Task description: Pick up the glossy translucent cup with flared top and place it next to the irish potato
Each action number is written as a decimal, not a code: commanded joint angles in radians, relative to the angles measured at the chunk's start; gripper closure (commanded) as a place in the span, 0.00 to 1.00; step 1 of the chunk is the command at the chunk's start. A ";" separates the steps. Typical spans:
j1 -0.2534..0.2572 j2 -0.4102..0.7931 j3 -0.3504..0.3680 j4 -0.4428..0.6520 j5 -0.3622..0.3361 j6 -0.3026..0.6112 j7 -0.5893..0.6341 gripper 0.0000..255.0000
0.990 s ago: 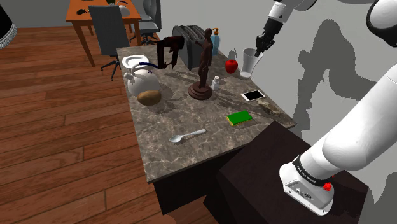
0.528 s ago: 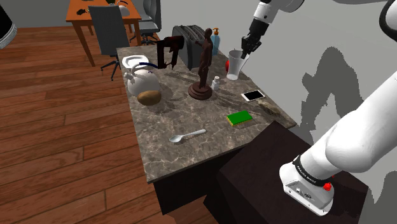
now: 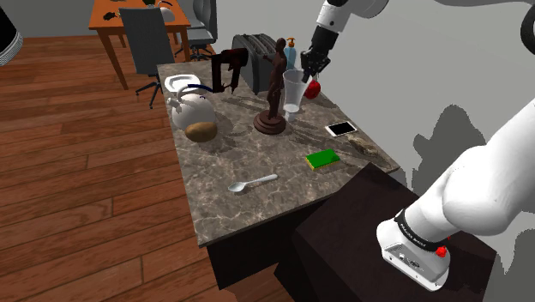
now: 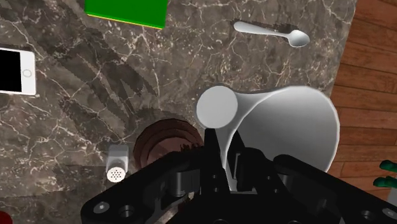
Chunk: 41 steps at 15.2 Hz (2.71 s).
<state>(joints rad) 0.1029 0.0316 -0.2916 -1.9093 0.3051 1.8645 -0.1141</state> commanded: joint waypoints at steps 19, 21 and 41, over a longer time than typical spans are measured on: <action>0.227 0.221 0.194 0.266 0.024 0.076 0.414 1.00; 0.249 0.263 0.208 0.324 0.021 0.072 0.454 1.00; 0.309 0.432 0.244 0.383 0.029 0.203 0.512 1.00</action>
<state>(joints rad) 0.4115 0.4584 -0.0485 -1.5213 0.3320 2.0571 0.4009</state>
